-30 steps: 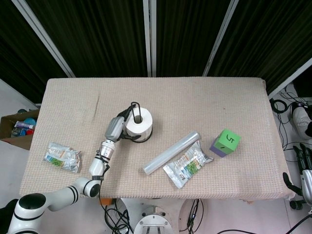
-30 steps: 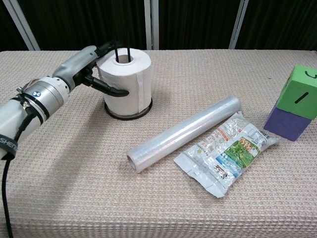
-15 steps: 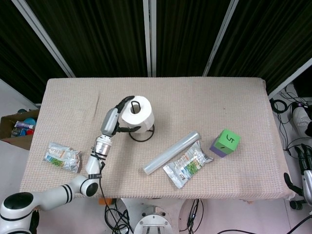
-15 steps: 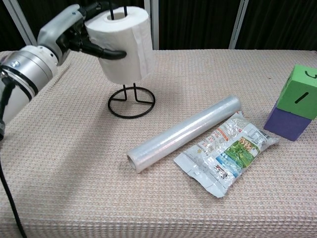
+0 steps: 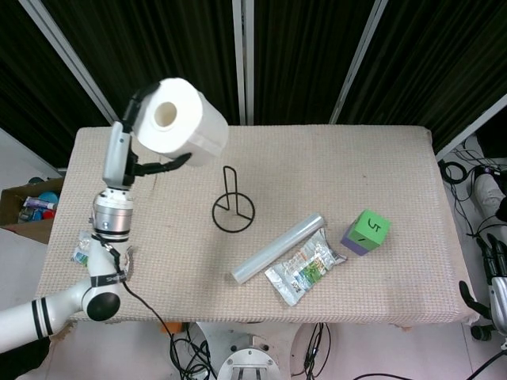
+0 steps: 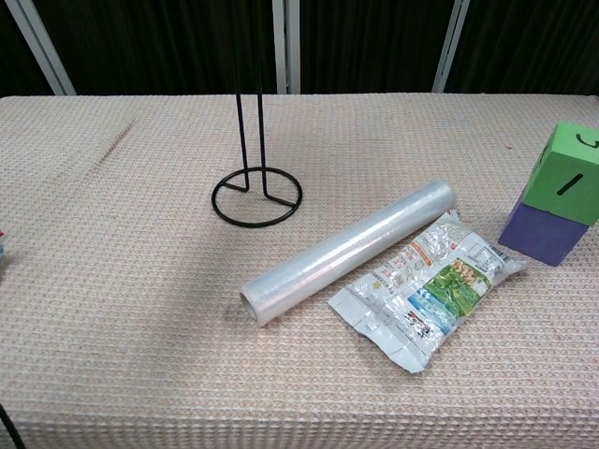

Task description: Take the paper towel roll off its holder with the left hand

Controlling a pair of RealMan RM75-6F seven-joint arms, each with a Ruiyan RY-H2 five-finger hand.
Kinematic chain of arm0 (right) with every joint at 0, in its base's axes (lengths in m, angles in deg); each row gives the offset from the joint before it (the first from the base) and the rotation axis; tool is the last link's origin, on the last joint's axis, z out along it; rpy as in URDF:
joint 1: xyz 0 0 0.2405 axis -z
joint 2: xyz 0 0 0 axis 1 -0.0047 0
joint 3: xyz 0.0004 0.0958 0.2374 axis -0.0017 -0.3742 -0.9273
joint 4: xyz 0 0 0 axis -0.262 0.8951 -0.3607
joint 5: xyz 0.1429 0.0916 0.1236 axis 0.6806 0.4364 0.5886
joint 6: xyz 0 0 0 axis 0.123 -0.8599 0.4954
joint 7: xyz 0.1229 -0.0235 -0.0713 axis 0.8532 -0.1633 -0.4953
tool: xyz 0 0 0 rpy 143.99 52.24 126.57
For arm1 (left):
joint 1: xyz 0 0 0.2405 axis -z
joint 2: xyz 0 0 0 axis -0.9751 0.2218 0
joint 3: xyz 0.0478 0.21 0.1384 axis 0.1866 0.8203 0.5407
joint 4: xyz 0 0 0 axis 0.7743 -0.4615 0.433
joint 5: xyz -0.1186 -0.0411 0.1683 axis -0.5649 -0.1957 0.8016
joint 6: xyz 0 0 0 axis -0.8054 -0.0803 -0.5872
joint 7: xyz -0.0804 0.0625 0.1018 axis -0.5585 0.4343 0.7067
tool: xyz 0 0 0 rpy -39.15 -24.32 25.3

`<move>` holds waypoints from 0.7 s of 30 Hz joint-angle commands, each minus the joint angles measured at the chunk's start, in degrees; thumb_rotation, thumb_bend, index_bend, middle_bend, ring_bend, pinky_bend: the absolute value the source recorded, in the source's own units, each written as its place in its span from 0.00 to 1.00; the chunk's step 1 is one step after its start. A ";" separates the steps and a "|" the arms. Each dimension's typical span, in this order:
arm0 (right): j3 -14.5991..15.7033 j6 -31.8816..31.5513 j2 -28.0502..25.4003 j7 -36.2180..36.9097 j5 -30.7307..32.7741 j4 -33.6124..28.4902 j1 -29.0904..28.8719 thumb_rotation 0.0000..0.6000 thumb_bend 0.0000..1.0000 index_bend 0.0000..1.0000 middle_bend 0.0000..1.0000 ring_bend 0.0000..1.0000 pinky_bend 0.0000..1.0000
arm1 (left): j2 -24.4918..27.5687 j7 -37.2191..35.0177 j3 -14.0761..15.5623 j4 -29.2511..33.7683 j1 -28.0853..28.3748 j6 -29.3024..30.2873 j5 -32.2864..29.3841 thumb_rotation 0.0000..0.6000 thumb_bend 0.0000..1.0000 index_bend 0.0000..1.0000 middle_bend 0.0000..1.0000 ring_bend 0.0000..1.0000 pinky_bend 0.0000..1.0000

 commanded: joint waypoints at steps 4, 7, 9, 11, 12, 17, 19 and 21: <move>-0.03 0.19 0.25 -0.01 -0.06 0.24 -0.16 1.00 0.30 0.00 0.00 0.00 0.00 | 2.36 -0.14 9.18 -8.07 -6.88 2.73 4.51 1.00 0.17 0.16 0.36 0.35 0.26; -0.14 -0.23 0.15 -0.37 -0.53 -0.20 -0.27 1.00 0.30 0.00 0.00 0.00 0.00 | -2.41 -4.70 14.81 -17.69 -7.99 3.07 7.46 1.00 0.17 0.16 0.36 0.35 0.26; -0.09 -0.54 0.02 -0.66 -0.81 -0.62 -0.21 1.00 0.30 0.00 0.00 0.00 0.00 | -6.45 -7.74 18.54 -24.83 -8.48 3.62 10.07 1.00 0.17 0.17 0.37 0.35 0.26; -0.01 -0.45 -0.07 -0.97 -0.74 -0.80 -0.17 1.00 0.30 0.00 0.00 0.00 0.00 | -9.70 -10.44 21.08 -30.21 -8.85 3.70 11.48 1.00 0.17 0.17 0.37 0.35 0.26; 0.03 -0.28 -0.12 -1.09 -0.58 -0.85 -0.15 1.00 0.30 0.00 0.00 0.00 0.00 | -11.81 -12.13 22.30 -33.50 -9.07 3.88 12.13 1.00 0.17 0.17 0.37 0.35 0.26; 0.04 0.28 -0.08 -1.14 -0.03 -0.64 -0.16 1.00 0.30 0.00 0.00 0.00 0.00 | -18.58 -16.98 26.85 -45.79 -9.55 3.75 15.10 1.00 0.17 0.20 0.40 0.37 0.26; 0.03 0.35 -0.05 -1.16 0.02 -0.63 -0.19 1.00 0.30 0.00 0.00 0.00 0.00 | -20.77 -18.85 28.41 -49.89 -9.88 3.08 15.73 1.00 0.17 0.20 0.40 0.37 0.26; 0.02 0.42 0.00 -1.25 0.00 -0.65 -0.25 1.00 0.30 0.00 0.00 0.00 0.00 | -22.70 -20.33 29.43 -53.51 -10.20 2.63 16.08 1.00 0.16 0.20 0.40 0.37 0.26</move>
